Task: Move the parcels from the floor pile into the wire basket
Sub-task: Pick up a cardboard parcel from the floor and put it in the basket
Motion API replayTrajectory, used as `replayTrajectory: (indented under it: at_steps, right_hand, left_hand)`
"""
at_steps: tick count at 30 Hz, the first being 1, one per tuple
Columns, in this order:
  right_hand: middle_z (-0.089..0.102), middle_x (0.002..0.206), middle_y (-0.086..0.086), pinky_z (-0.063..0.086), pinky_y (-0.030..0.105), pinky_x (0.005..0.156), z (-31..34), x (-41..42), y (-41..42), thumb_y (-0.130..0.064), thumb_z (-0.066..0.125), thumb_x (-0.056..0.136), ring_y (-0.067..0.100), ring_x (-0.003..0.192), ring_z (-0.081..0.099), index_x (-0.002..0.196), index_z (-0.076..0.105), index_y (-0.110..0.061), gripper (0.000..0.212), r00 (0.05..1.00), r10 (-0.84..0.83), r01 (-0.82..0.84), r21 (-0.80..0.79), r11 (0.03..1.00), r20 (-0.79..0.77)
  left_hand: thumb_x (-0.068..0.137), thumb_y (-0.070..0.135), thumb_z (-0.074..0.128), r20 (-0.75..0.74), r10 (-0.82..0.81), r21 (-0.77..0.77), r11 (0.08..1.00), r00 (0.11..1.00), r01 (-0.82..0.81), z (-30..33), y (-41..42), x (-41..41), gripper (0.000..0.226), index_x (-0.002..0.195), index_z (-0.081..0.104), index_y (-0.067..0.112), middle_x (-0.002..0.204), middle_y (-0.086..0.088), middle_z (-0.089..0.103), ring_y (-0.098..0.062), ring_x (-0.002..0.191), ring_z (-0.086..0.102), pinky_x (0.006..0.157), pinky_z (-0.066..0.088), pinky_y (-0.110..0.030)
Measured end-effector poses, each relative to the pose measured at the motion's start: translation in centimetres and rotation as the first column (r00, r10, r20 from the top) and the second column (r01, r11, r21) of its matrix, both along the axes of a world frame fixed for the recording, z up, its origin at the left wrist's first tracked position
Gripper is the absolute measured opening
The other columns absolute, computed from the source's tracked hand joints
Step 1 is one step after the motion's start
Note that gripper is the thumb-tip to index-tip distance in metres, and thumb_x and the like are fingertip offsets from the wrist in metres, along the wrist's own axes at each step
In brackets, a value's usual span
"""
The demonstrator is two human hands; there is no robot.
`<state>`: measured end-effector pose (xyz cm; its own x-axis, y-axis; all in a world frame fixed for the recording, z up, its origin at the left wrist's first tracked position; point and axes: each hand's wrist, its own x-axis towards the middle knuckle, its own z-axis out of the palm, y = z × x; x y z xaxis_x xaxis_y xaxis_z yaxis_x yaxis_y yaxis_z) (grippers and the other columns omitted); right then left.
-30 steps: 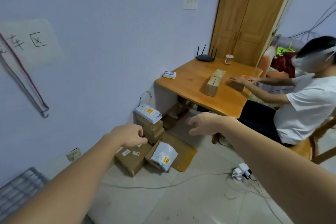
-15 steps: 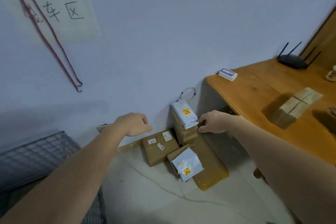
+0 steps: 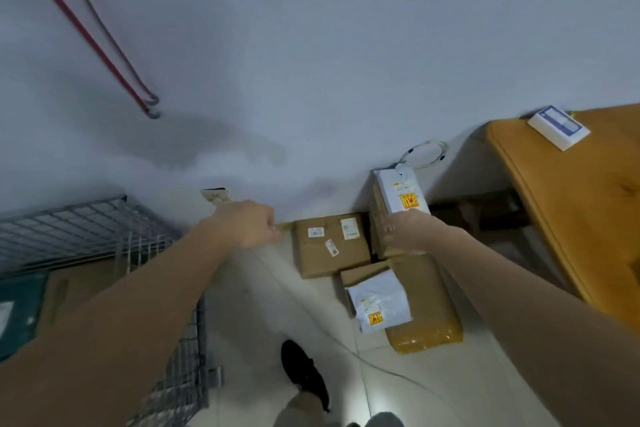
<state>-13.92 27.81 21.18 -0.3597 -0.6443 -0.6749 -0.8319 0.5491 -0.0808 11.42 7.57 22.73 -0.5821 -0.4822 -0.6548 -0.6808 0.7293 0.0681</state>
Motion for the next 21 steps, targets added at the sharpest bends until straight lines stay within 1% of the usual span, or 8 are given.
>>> replayTrajectory:
  at_steps: [5, 8, 11, 14, 16, 18, 19, 21]
  right_hand:
    - [0.068, 0.12, 0.006, 0.054, 0.036, 0.089, -13.2, -2.4, -5.7, -0.032, 0.054, 0.101, 0.025, 0.105, 0.064, 0.128, 0.065, -0.017, 0.033, 0.996, 0.046, -0.056, 0.118, 0.991, 0.079]
    - [0.067, 0.112, 0.006, 0.053, 0.033, 0.081, -23.2, -4.4, -8.7, -0.032, 0.054, 0.102, 0.024, 0.096, 0.062, 0.134, 0.061, -0.016, 0.037, 0.992, 0.016, -0.037, 0.176, 0.984, 0.122]
    - [0.063, 0.107, 0.003, 0.055, 0.034, 0.082, -34.6, -6.6, -11.2, -0.034, 0.055, 0.102, 0.022, 0.095, 0.062, 0.137, 0.058, -0.016, 0.04, 0.987, -0.043, 0.015, 0.181, 0.983, 0.153]
    - [0.06, 0.136, 0.009, 0.053, 0.038, 0.098, -46.4, -8.2, -12.6, -0.036, 0.056, 0.104, 0.027, 0.12, 0.059, 0.147, 0.052, -0.015, 0.048, 0.966, -0.158, 0.123, 0.174, 0.977, 0.204]
    - [0.054, 0.146, 0.009, 0.051, 0.039, 0.098, -53.7, -9.2, -12.8, -0.034, 0.059, 0.103, 0.027, 0.125, 0.056, 0.153, 0.045, -0.016, 0.054, 0.918, -0.31, 0.287, 0.122, 0.95, 0.247]
    - [0.05, 0.148, 0.01, 0.049, 0.04, 0.094, -59.8, -9.6, -12.8, -0.034, 0.064, 0.1, 0.03, 0.125, 0.055, 0.156, 0.038, -0.02, 0.064, 0.858, -0.452, 0.465, 0.003, 0.885, 0.243]
    - [0.047, 0.149, 0.012, 0.048, 0.043, 0.097, -62.9, -9.7, -12.9, -0.039, 0.067, 0.097, 0.033, 0.128, 0.052, 0.157, 0.035, -0.021, 0.07, 0.829, -0.514, 0.537, -0.059, 0.841, 0.219]
    - [0.037, 0.153, 0.014, 0.043, 0.05, 0.106, -67.3, -9.5, -12.8, -0.054, 0.07, 0.091, 0.037, 0.138, 0.04, 0.159, 0.029, -0.019, 0.087, 0.776, -0.607, 0.629, -0.133, 0.766, 0.174]
  left_hand:
    - [0.094, 0.06, 0.049, 0.043, -0.052, 0.071, 0.996, 0.998, 0.049, -13.0, -4.1, -5.2, 0.045, 0.125, 0.06, 0.03, 0.12, 0.003, 0.064, -0.019, 0.101, 0.059, 0.084, 0.045, -0.033]
    - [0.096, 0.061, 0.051, 0.066, -0.066, 0.084, 0.995, 0.996, 0.061, -23.9, -5.8, -7.8, 0.039, 0.106, 0.066, 0.027, 0.123, 0.001, 0.067, -0.021, 0.107, 0.061, 0.089, 0.047, -0.032]
    - [0.1, 0.059, 0.049, 0.127, -0.034, 0.158, 0.987, 0.991, 0.013, -36.6, -6.9, -9.0, 0.039, 0.117, 0.064, 0.027, 0.129, 0.001, 0.065, -0.02, 0.113, 0.059, 0.092, 0.042, -0.031]
    - [0.099, 0.06, 0.052, 0.19, 0.075, 0.211, 0.971, 0.979, -0.115, -49.2, -7.3, -9.3, 0.048, 0.131, 0.062, 0.025, 0.134, 0.001, 0.064, -0.022, 0.124, 0.059, 0.1, 0.041, -0.028]
    - [0.096, 0.066, 0.049, 0.227, 0.207, 0.224, 0.94, 0.952, -0.258, -56.3, -7.2, -9.4, 0.051, 0.121, 0.066, 0.024, 0.127, -0.002, 0.067, -0.026, 0.115, 0.064, 0.099, 0.049, -0.035]
    - [0.089, 0.078, 0.041, 0.224, 0.421, 0.271, 0.839, 0.879, -0.471, -62.4, -6.7, -9.6, 0.061, 0.102, 0.065, 0.023, 0.119, -0.007, 0.071, -0.027, 0.104, 0.067, 0.091, 0.053, -0.038]
    - [0.087, 0.083, 0.04, 0.204, 0.568, 0.307, 0.736, 0.798, -0.603, -65.3, -6.3, -9.8, 0.068, 0.1, 0.065, 0.021, 0.117, -0.01, 0.071, -0.029, 0.101, 0.068, 0.089, 0.054, -0.038]
    - [0.08, 0.091, 0.046, 0.158, 0.821, 0.399, 0.454, 0.548, -0.796, -70.3, -5.2, -10.3, 0.087, 0.114, 0.063, 0.013, 0.118, -0.012, 0.068, -0.032, 0.106, 0.066, 0.093, 0.054, -0.04]
